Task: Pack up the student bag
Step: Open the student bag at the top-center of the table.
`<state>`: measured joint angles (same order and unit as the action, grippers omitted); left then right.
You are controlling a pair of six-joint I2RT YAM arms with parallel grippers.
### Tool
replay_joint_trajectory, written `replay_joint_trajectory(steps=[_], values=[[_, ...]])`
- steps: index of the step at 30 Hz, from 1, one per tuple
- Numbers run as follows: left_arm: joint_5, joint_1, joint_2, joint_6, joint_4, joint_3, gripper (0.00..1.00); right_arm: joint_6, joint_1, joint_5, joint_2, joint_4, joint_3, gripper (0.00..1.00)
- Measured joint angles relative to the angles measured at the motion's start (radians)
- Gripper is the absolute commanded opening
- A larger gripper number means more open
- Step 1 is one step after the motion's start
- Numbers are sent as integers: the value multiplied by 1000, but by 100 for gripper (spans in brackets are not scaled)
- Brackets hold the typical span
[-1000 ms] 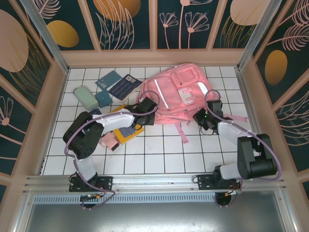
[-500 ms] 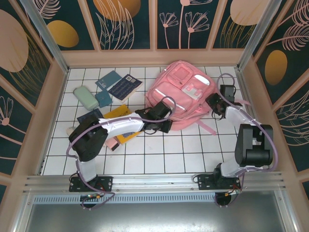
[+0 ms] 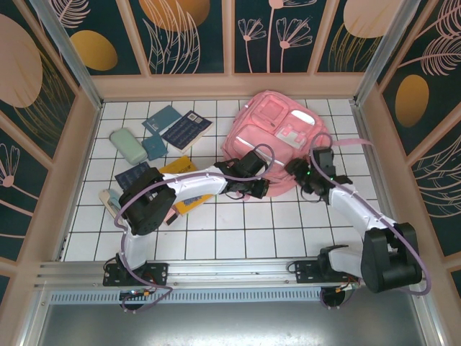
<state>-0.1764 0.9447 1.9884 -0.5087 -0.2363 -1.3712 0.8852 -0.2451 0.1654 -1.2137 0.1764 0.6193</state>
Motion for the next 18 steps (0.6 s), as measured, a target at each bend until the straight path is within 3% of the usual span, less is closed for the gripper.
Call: replay_joint_trajectory(steps=[5,13,15,18], values=[[0,0,0,0,0,0,0,116,-78,33,-26,-58,-47,60],[2,5,0,0,-2,0,0,180,-84,47,-128,-178,-47,55],[2,6,0,0,-4,0,0,188,-84,47,-145,-206,-47,48],[2,6,0,0,-5,0,0,195,-82,47,-175,-236,-46,16]])
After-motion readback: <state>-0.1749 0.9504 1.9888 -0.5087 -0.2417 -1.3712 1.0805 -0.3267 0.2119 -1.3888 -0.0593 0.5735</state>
